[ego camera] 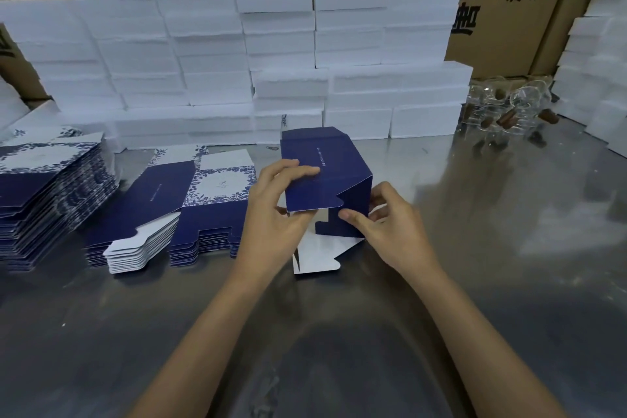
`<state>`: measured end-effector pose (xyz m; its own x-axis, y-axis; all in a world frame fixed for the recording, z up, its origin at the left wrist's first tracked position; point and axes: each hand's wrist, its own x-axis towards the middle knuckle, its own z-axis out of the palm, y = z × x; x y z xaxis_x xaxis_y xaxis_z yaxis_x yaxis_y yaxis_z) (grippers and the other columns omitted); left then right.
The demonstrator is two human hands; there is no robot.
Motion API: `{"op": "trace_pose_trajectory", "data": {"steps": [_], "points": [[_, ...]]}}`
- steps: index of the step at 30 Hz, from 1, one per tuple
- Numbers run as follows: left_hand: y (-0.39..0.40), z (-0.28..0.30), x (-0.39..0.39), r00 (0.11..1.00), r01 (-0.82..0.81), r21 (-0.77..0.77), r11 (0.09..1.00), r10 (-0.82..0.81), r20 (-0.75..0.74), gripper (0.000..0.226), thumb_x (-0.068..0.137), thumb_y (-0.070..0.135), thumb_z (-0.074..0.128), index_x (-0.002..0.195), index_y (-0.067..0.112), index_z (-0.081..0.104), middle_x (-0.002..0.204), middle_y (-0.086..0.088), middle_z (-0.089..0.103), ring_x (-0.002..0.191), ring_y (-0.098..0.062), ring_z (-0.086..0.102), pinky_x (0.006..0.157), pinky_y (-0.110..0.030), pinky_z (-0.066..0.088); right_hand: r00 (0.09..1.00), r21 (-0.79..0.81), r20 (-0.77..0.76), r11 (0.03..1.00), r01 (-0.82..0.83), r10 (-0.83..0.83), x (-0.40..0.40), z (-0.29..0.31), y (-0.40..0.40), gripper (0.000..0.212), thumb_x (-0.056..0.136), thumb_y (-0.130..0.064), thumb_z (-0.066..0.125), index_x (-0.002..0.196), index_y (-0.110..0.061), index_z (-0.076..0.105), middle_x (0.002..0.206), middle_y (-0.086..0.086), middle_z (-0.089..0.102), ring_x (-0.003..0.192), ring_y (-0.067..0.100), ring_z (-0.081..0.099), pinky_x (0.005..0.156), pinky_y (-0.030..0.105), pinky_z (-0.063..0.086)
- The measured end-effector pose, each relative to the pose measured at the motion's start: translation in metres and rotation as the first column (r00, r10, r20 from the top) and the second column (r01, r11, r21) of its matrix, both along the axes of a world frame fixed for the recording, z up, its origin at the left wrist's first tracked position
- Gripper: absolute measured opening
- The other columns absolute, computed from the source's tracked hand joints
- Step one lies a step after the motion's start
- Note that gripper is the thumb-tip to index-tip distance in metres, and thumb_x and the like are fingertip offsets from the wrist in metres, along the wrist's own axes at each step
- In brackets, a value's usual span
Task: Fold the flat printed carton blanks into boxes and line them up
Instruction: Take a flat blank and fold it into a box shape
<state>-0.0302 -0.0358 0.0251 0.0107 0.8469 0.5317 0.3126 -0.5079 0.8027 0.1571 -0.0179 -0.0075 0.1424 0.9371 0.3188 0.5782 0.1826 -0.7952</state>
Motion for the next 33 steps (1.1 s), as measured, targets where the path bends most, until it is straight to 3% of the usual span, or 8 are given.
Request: {"op": "trace_pose_trajectory", "data": {"steps": [2,7,14,17,20,27,30,33], "points": [[0.002,0.000,-0.002,1.000,-0.021,0.016,1.000,0.021,-0.007,0.048,0.083,-0.004,0.073,0.113,0.033,0.070,0.132,0.006,0.050,0.128,-0.014,0.049,0.085,-0.033,0.055,0.994,-0.089,0.087,0.994,-0.060,0.067,0.009,0.001,0.000,0.037,0.081,-0.045,0.082,0.096,-0.019,0.059,0.082,-0.010,0.064,0.070,0.008,0.058,0.062,0.022,0.048],[0.006,-0.001,-0.005,1.000,-0.022,0.019,1.000,0.022,0.000,0.051,0.083,-0.016,0.063,0.106,0.028,0.075,0.131,0.004,0.052,0.126,-0.012,0.051,0.087,-0.016,0.048,0.965,-0.213,0.184,0.966,-0.148,0.188,0.016,-0.001,0.002,0.032,0.089,-0.036,0.076,0.082,-0.010,0.059,0.072,0.003,0.064,0.065,0.017,0.052,0.065,0.033,0.046],[0.006,-0.001,-0.005,0.998,-0.015,0.014,1.000,0.014,0.068,0.048,0.084,-0.018,0.063,0.105,0.023,0.075,0.133,-0.001,0.054,0.123,-0.004,0.053,0.090,-0.006,0.041,0.960,-0.194,0.194,0.967,-0.164,0.202,0.014,0.002,-0.002,0.038,0.089,-0.038,0.075,0.073,-0.008,0.059,0.067,0.005,0.068,0.063,0.018,0.054,0.062,0.032,0.047],[0.006,0.000,-0.006,0.996,-0.015,0.009,1.000,0.014,0.085,0.050,0.083,-0.018,0.062,0.101,0.027,0.074,0.132,0.000,0.054,0.118,0.004,0.053,0.089,-0.006,0.041,0.977,-0.037,0.155,0.989,-0.142,0.146,0.012,0.008,-0.005,0.048,0.089,-0.040,0.075,0.059,-0.016,0.045,0.048,-0.008,0.044,0.051,0.012,0.037,0.050,0.020,0.032],[0.008,0.000,-0.006,0.997,-0.005,0.008,1.000,0.004,0.082,0.052,0.083,-0.018,0.063,0.102,0.029,0.074,0.133,0.001,0.054,0.119,0.005,0.053,0.093,-0.007,0.040,0.973,0.018,0.174,0.988,-0.154,0.149,0.012,0.010,-0.007,0.052,0.094,-0.035,0.070,0.058,-0.018,0.038,0.045,-0.007,0.034,0.048,0.013,0.031,0.048,0.020,0.027],[0.008,-0.001,-0.008,0.999,-0.011,0.002,1.000,0.011,0.048,0.046,0.084,-0.015,0.064,0.103,0.026,0.073,0.135,0.000,0.053,0.121,0.003,0.052,0.096,-0.009,0.038,0.981,0.105,0.126,0.981,-0.160,0.147,0.009,0.020,-0.011,0.042,0.097,-0.033,0.065,0.067,-0.010,0.048,0.056,0.005,0.038,0.055,0.012,0.028,0.053,0.026,0.028],[0.006,0.000,-0.006,1.000,0.026,-0.014,1.000,-0.026,0.012,0.042,0.086,-0.012,0.066,0.111,0.021,0.073,0.138,0.001,0.051,0.129,-0.007,0.049,0.102,-0.021,0.043,0.981,0.062,0.133,0.986,-0.152,0.142,0.011,0.023,-0.015,0.040,0.097,-0.029,0.065,0.068,-0.008,0.048,0.057,0.010,0.040,0.055,0.013,0.027,0.053,0.028,0.027],[0.004,0.002,-0.007,0.996,0.081,-0.068,0.994,-0.082,-0.021,0.046,0.087,-0.007,0.066,0.120,0.025,0.069,0.142,0.006,0.046,0.135,-0.018,0.043,0.099,-0.036,0.050,0.995,0.067,-0.022,0.993,-0.092,0.094,0.012,0.030,-0.018,0.028,0.091,-0.020,0.069,0.069,-0.014,0.053,0.060,-0.002,0.047,0.056,0.007,0.038,0.057,0.021,0.033]]}}
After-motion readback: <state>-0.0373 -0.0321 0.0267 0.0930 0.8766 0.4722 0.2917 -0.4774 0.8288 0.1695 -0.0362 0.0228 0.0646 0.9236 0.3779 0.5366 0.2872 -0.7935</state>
